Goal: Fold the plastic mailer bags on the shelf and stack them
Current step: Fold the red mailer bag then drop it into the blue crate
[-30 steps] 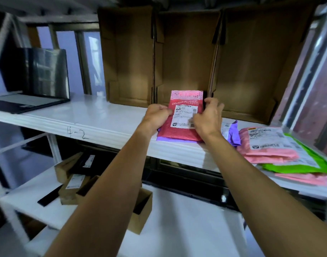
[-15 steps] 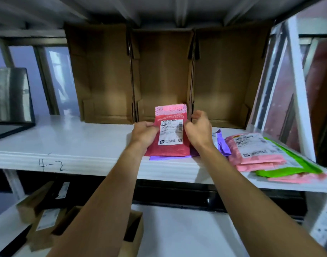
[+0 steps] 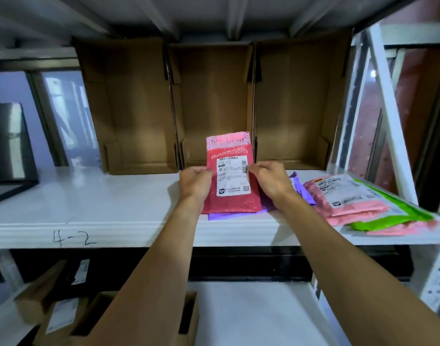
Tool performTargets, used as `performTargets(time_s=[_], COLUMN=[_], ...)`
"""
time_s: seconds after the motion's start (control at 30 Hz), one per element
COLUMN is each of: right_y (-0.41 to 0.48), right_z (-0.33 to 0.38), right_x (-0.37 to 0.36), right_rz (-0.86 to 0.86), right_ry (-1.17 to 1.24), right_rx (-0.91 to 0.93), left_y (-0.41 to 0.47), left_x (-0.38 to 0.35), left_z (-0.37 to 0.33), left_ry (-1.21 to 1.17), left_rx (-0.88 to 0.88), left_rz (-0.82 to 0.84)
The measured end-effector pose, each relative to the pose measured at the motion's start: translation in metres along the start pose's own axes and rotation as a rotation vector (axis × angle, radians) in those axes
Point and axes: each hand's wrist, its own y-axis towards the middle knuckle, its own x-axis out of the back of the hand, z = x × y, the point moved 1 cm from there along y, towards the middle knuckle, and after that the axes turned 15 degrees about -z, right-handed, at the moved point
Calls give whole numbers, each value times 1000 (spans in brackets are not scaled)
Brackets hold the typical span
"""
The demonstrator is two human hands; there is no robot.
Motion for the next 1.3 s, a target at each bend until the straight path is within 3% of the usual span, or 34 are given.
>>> performTargets(time_s=[0.17,0.33,0.63,0.8,1.0,1.3], right_y=[-3,-11,-42,-68,-107,-152], right_z=[0,8,8,10,12,-18], right_x=[-2,5,36,71,105,133], right_rz=[6,9,123,232,255,253], right_ry=[-53,3,-26,16,28,29], right_rx=[61,1,86,26,83,18], left_y=[-8,-31,-65,-97,-137,-171], left_x=[4,9,53,68,82,100], left_z=[-3,-17,-14,-13,-14,12], left_ry=[18,-24,134,140,144,186], left_rx=[11,-2,-239,-254,-271,-205], left_rz=[3,30,90,211,232,305])
